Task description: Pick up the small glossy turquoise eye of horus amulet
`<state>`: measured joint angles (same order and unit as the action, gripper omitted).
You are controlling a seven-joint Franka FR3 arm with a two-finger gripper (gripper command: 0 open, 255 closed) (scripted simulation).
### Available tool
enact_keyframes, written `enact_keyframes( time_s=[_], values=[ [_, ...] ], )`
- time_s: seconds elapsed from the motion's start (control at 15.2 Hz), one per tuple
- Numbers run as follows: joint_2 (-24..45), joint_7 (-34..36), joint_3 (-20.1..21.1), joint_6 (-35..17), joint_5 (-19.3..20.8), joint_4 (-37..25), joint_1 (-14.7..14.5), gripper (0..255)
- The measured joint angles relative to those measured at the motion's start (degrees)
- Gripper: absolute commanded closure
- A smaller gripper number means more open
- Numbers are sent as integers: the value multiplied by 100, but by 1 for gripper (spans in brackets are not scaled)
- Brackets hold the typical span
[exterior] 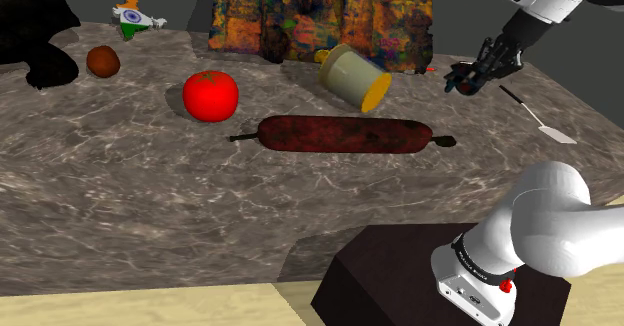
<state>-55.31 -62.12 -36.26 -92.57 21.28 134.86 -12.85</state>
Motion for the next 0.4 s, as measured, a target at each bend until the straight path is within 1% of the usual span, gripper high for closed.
enact_keyframes(
  time_s=[0.4],
  values=[
    [138, 6, 135, 334, -142, -465, -88, 255]
  ],
)
